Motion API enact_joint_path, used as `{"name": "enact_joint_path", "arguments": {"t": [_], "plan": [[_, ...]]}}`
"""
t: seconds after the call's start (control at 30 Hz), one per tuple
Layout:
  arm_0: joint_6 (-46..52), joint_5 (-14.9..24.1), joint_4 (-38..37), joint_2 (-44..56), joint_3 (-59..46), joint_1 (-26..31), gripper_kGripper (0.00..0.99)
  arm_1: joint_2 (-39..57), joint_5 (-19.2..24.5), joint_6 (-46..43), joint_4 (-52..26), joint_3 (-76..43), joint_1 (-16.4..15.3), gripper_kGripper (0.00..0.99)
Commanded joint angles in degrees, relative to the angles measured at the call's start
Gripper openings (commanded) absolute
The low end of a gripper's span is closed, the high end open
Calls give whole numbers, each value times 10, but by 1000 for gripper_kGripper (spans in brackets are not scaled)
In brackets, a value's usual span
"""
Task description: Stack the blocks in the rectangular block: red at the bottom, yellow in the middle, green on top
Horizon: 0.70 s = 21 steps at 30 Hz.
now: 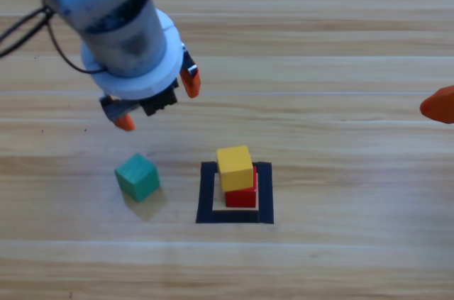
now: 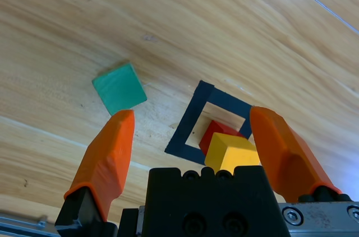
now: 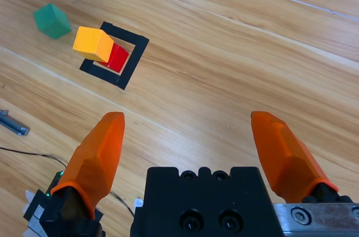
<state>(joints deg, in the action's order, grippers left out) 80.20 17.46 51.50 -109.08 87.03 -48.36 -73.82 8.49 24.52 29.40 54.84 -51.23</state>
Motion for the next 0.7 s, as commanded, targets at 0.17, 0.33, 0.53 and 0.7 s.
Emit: {"name": "enact_joint_path", "arguments": {"t": [0.17, 0.33, 0.53, 0.7], "plan": [[100, -8, 28, -37, -3, 28, 879, -71, -15, -9, -25, -18, 15, 990], [133, -14, 43, -46, -8, 35, 879, -83, -15, -11, -33, -20, 15, 990], [158, -39, 52, -62, -20, 41, 877, -96, -17, -16, -39, -20, 15, 990], [158, -62, 49, -75, -29, 46, 877, -105, -17, -21, -44, -23, 15, 990]]}}
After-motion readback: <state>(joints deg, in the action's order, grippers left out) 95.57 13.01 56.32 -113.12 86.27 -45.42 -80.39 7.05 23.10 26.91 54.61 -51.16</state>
